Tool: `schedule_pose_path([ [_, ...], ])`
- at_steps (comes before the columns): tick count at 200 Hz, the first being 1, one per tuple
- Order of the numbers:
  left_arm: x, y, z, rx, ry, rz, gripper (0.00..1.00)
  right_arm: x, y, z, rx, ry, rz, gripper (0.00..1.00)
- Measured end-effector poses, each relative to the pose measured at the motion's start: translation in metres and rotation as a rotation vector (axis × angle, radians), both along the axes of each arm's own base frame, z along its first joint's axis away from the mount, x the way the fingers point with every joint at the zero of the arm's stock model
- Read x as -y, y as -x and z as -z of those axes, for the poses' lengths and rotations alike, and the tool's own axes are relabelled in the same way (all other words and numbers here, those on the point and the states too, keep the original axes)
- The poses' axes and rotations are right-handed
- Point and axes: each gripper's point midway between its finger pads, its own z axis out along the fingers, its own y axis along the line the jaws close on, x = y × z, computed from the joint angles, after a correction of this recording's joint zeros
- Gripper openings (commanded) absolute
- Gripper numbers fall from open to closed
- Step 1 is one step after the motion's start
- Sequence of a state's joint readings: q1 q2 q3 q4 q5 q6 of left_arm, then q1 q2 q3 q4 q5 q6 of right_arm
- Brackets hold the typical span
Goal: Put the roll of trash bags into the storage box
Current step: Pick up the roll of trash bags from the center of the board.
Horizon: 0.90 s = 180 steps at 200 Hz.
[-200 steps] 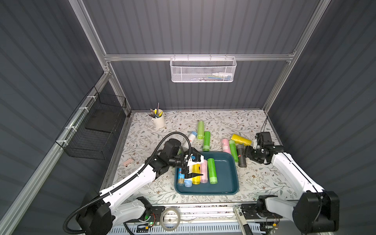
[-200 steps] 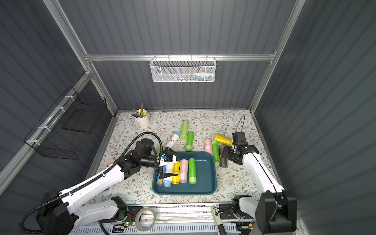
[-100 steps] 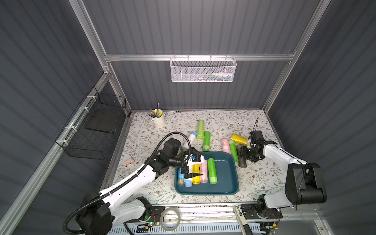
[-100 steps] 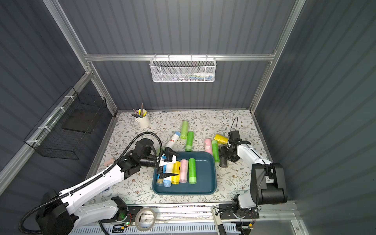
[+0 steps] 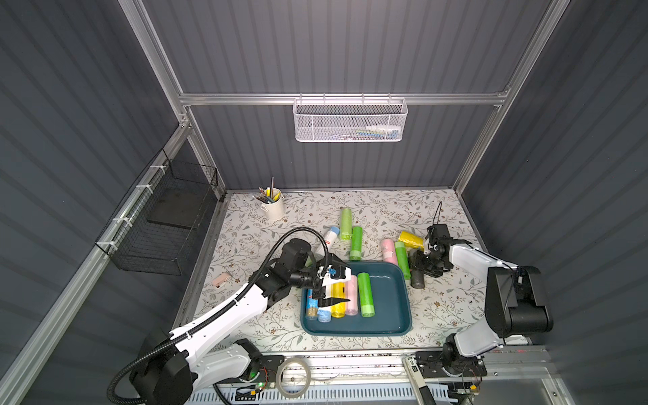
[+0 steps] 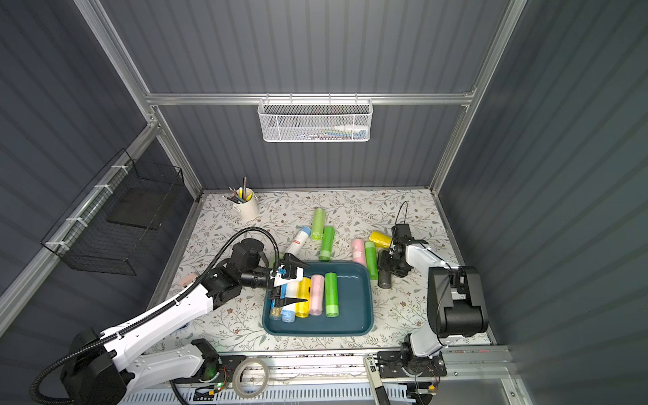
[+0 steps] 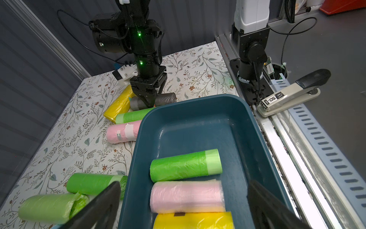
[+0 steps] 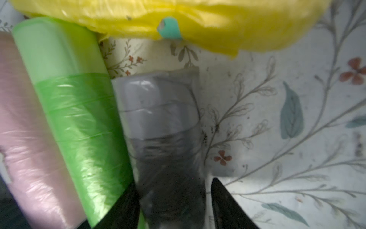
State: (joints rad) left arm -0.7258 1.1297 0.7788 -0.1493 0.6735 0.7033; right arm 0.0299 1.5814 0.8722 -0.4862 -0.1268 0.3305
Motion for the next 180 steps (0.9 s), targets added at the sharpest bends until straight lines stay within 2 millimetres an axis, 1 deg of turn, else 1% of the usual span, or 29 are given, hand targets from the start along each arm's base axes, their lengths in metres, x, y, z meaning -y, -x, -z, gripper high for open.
schedule_pose_path([
  [13,0.0,0.0,0.0,0.001,0.0,0.0,1.0,0.001,0.0,0.001,-0.003,0.001,0.002,0.53],
  [44,0.0,0.0,0.0,0.006,-0.001,0.003,1.0,0.004,0.0,0.001,-0.003,0.0,0.011,0.51],
  [69,0.0,0.0,0.001,0.008,-0.002,0.004,1.0,0.006,0.003,-0.002,-0.009,0.005,0.013,0.46],
  [85,0.0,0.0,0.0,0.008,-0.002,0.004,1.0,0.007,0.007,-0.004,-0.014,0.009,0.014,0.46],
  [144,-0.002,0.0,-0.002,0.025,0.0,0.001,1.0,0.009,0.017,-0.033,0.05,0.018,0.02,0.44],
  [180,-0.002,0.001,-0.005,0.033,0.005,0.002,1.0,0.01,0.025,-0.044,0.074,0.013,0.022,0.44],
])
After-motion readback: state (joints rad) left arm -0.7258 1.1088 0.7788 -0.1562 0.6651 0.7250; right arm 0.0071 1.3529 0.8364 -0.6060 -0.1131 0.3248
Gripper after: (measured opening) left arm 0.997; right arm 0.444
